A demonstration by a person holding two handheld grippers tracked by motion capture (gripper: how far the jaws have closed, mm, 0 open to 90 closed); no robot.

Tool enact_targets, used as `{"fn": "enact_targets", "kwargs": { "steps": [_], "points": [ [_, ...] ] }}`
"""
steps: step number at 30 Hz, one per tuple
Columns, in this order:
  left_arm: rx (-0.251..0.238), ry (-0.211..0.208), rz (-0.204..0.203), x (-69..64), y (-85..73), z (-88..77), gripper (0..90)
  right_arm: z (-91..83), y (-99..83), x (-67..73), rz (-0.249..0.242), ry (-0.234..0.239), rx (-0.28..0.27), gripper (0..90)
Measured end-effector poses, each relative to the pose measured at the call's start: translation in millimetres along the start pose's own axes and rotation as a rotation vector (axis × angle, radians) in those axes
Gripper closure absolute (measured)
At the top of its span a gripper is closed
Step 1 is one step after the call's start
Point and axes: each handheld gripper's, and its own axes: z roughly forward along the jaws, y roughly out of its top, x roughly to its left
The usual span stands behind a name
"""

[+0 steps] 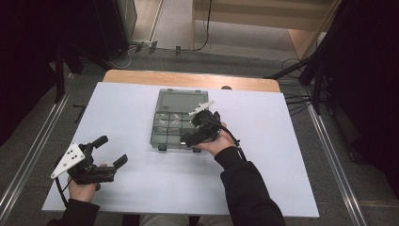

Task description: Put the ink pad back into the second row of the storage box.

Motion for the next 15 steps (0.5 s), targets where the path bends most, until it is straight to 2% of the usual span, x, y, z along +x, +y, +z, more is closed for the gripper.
{"fn": "enact_targets", "kwargs": {
  "steps": [7, 8, 12, 13, 15],
  "points": [
    [0.002, -0.001, -0.001, -0.2, -0.3, 0.4, 0.0, -13.0, -15.2, -7.4, 0.025, -0.023, -0.027, 0.0],
    [0.003, -0.001, -0.001, -0.2, -0.3, 0.4, 0.0, -18.8, -19.4, -9.8, 0.036, -0.032, -0.048, 0.0],
    [0.005, 0.000, 0.000, -0.4, -0.4, 0.6, 0.0, -28.0, -24.8, -14.5, 0.053, -0.046, -0.065, 0.0],
    [0.005, 0.000, 0.000, -0.4, -0.4, 0.6, 0.0, -34.7, -28.5, -17.5, 0.059, -0.061, -0.088, 0.0],
    [0.004, 0.001, 0.000, -0.3, -0.4, 0.5, 0.0, -38.1, -30.5, -19.1, 0.064, -0.070, -0.101, 0.0]
  ]
}}
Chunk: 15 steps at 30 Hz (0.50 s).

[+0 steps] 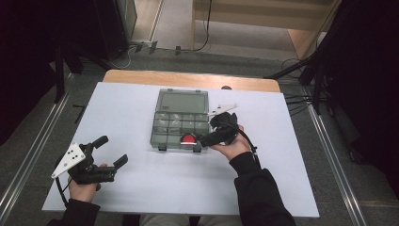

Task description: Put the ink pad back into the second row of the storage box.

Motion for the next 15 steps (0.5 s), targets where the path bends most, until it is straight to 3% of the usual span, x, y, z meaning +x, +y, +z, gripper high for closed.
{"fn": "enact_targets", "kwargs": {
  "steps": [5, 15],
  "points": [
    [0.000, -0.001, -0.001, -0.2, 0.0, 0.1, 0.0, -19.2, -9.4, -12.1, 0.030, -0.030, -0.055, 0.0],
    [-0.001, -0.001, -0.009, 0.0, -0.5, 1.4, 0.0, -43.6, -24.1, -19.9, 0.038, -0.060, -0.135, 0.0]
  ]
}}
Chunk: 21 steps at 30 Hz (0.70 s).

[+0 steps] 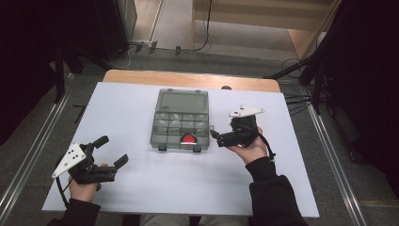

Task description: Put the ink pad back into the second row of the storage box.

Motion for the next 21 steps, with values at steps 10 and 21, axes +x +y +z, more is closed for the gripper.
{"fn": "enact_targets", "kwargs": {
  "steps": [10, 21],
  "points": [
    [0.007, 0.001, -0.003, 0.1, -0.9, 1.2, 0.0, -21.5, -26.1, -13.0, 0.055, -0.016, -0.026, 0.0],
    [0.007, 0.003, -0.008, -0.2, -1.5, 0.9, 0.0, -44.1, -60.9, -27.4, 0.101, -0.059, -0.138, 0.0]
  ]
}}
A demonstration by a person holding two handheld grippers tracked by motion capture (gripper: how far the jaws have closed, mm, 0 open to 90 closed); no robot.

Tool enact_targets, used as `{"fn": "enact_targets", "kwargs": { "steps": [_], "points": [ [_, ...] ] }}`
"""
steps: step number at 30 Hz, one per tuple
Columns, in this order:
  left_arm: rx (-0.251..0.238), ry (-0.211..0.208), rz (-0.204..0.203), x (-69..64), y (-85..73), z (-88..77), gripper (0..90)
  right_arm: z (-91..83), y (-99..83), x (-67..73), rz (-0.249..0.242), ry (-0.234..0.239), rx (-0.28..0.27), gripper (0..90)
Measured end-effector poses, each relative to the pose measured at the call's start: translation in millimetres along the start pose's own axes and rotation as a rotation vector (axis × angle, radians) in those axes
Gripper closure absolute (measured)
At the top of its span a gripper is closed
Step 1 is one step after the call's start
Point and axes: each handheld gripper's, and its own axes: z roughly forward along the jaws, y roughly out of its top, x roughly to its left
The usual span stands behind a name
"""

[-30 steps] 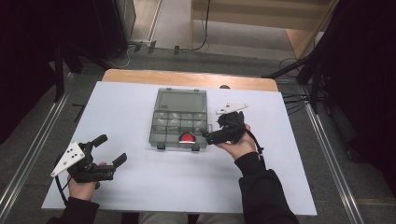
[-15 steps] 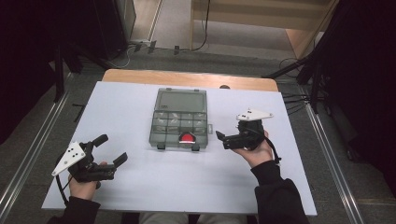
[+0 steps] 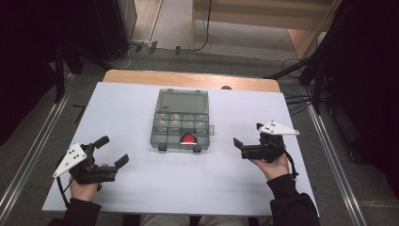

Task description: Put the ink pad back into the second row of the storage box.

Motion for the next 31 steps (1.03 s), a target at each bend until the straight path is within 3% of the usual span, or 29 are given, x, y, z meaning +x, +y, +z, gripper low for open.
{"fn": "enact_targets", "kwargs": {
  "steps": [5, 9, 19, 26, 31],
  "points": [
    [0.003, 0.002, 0.000, -0.4, -0.1, 0.0, 0.0, -11.2, -11.0, -9.1, 0.025, -0.005, -0.030, 0.0],
    [0.002, 0.002, 0.000, -0.2, -0.2, -0.3, 0.0, -18.4, -20.5, -12.4, 0.045, -0.002, -0.087, 0.0],
    [0.001, 0.005, -0.001, -1.2, -0.8, -0.8, 0.0, -30.8, -55.8, -15.2, 0.032, 0.018, -0.173, 0.0],
    [0.003, 0.002, -0.001, -1.0, -0.9, -0.7, 0.0, -30.2, -81.7, -17.8, 0.050, -0.016, -0.172, 0.0],
    [0.003, -0.001, -0.003, -1.4, -0.7, -1.0, 0.0, -28.7, -86.1, -17.9, 0.067, -0.014, -0.167, 0.0]
  ]
}}
